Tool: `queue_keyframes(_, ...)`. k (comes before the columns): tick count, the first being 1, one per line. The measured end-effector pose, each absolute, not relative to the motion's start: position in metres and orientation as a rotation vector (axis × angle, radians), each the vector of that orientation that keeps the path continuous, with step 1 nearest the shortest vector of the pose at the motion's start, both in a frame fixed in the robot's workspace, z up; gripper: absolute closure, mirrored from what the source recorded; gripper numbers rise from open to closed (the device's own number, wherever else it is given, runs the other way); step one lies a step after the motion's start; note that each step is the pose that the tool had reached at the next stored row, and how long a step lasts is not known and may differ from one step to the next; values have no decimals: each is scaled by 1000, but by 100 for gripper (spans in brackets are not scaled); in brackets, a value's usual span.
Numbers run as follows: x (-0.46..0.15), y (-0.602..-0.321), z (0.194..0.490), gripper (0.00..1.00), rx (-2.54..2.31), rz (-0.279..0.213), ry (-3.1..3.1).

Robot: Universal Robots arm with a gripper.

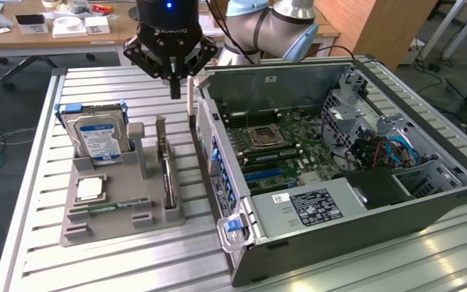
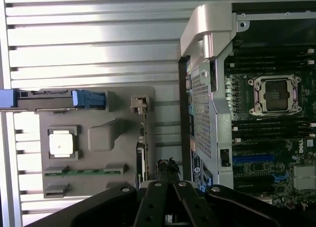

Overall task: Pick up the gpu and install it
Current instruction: 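Reach for the gpu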

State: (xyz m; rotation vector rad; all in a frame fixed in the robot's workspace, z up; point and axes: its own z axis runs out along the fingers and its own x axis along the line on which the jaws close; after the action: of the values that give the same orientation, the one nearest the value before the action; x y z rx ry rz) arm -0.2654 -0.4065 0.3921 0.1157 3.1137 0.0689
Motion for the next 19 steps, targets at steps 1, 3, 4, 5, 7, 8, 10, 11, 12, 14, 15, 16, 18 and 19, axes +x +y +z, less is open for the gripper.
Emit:
queue_keyframes(1,-265,-407,392,89,116,69,3114)
queue_keyframes(3,-266,-409,392,89,116,69,3114)
queue_keyframes(4,-266,-409,392,89,116,69,3114)
queue_keyframes(5,-266,-409,392,89,116,69,3114)
queue_keyframes(7,-266,-409,392,89,116,69,3114)
queue_keyframes(8,-266,-410,392,89,116,69,3114)
queue_keyframes(10,-266,-410,392,89,115,69,3114)
queue_keyframes(11,-266,-410,392,89,115,69,3114)
queue_keyframes(12,-266,-410,392,89,116,69,3114)
queue_keyframes(14,-267,-410,392,89,116,69,3114)
queue_keyframes(15,-267,-410,392,89,116,69,3114)
queue_keyframes(16,-268,-410,392,89,116,69,3114)
queue_keyframes(18,-268,-410,392,89,115,69,3114)
queue_keyframes(19,-269,-410,392,89,115,69,3114)
